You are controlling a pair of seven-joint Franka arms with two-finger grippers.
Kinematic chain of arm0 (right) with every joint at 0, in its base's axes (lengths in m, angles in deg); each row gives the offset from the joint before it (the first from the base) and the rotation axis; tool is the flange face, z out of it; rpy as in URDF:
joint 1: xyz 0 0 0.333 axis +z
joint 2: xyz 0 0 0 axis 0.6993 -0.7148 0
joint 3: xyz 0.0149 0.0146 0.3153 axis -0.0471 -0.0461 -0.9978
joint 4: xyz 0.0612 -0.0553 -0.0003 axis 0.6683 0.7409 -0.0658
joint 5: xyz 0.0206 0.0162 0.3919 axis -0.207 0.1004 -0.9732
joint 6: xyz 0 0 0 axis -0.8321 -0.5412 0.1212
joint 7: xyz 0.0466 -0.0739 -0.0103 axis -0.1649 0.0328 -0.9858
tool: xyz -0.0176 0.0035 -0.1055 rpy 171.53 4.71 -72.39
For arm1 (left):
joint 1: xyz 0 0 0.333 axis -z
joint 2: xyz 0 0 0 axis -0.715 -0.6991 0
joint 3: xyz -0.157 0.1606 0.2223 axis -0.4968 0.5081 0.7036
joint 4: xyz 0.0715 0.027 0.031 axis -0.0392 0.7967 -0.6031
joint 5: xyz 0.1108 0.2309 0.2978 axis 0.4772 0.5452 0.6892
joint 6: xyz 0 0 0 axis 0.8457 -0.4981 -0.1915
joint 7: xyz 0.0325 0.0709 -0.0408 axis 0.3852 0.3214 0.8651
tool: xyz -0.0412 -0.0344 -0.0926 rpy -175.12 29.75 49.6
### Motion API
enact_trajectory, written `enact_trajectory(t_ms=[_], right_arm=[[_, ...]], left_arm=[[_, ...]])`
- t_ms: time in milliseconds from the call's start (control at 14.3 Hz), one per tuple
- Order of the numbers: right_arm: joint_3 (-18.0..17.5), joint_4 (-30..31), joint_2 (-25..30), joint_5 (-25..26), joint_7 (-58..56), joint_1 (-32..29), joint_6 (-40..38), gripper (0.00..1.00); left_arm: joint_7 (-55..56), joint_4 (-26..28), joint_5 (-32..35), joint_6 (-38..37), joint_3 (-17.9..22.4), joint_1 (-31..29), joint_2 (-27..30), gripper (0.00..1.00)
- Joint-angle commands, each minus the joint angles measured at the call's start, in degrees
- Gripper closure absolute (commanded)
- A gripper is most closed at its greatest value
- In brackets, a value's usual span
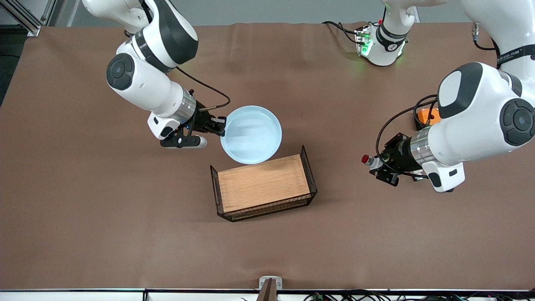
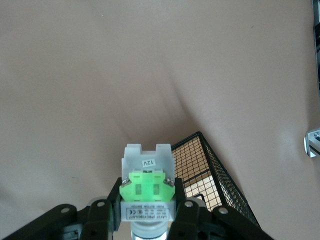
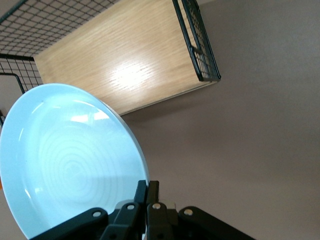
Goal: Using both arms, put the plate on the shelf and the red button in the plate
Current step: 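Carry the blue plate with the right gripper over the wooden tray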
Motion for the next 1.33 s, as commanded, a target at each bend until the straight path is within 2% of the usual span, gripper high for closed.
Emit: enact_trajectory(t_ms=[0,140,701,841,1052,1192,1262], right_arm=[[0.5,1.3,-0.4,1.2,0.8,0.8,4.1,0.99],[0.5,1.1,-2.3,3.1,0.8,1.4,6.6,0.99],[0.9,-0.3,-7.7,4.1,0.7,1.5,12.2,0.99],[1.7,-2.0,-9.5,4.2,0.7,1.5,12.5,0.99],[3.5,-4.6,-11.7,4.2,0.7,1.5,12.6,0.99],[3.9,-6.1,-13.1,4.2,0.7,1.5,12.7,0.99],[4.5,-6.5,-13.7,4.2,0.7,1.6,13.2,0.99]], left_arm=[[1.1,-1.3,-0.7,-0.2,0.1,0.4,-0.6,1.00],[1.1,-1.3,-0.7,-0.2,0.1,0.4,-0.7,1.00],[4.9,-1.2,-0.5,0.6,0.1,2.3,-1.4,1.00],[9.2,-1.3,-0.4,4.2,0.4,4.2,-1.4,1.00],[13.3,-1.6,-0.1,5.6,0.7,7.3,-1.5,1.00],[15.4,-2.7,0.3,7.0,3.0,11.3,-1.6,1.00],[16.5,-3.5,0.3,7.1,5.5,14.3,-2.4,1.00]])
